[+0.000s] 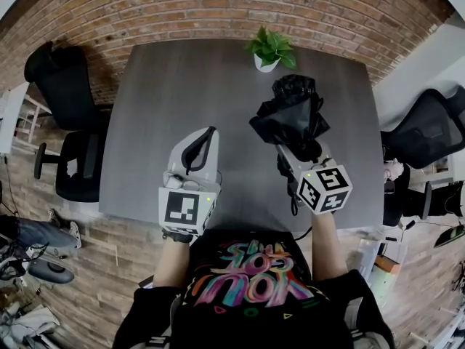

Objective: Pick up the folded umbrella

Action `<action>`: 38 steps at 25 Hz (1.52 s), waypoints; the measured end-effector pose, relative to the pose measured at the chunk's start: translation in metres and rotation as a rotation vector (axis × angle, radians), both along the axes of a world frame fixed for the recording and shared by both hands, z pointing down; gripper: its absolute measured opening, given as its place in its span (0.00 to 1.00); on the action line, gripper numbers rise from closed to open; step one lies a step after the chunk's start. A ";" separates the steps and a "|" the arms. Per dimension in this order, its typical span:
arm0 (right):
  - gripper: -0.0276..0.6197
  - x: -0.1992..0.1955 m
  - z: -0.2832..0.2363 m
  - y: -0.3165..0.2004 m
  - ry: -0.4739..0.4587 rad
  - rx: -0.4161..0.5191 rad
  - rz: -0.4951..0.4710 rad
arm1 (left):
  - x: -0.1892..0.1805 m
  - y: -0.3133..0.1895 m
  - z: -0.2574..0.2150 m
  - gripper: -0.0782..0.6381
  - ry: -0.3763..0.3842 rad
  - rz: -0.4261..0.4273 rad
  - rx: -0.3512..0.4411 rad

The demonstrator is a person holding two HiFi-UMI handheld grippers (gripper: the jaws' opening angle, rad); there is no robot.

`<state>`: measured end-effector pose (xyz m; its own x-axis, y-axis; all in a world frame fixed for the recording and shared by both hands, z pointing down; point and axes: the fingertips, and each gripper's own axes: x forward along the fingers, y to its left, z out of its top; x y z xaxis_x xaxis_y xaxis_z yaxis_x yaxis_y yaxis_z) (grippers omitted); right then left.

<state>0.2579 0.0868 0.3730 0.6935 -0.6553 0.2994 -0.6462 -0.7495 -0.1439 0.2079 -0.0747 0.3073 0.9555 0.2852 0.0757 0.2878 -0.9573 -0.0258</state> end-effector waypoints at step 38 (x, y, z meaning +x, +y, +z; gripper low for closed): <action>0.42 -0.037 -0.078 0.068 0.279 0.091 0.181 | 0.010 -0.009 -0.004 0.11 0.009 -0.002 -0.004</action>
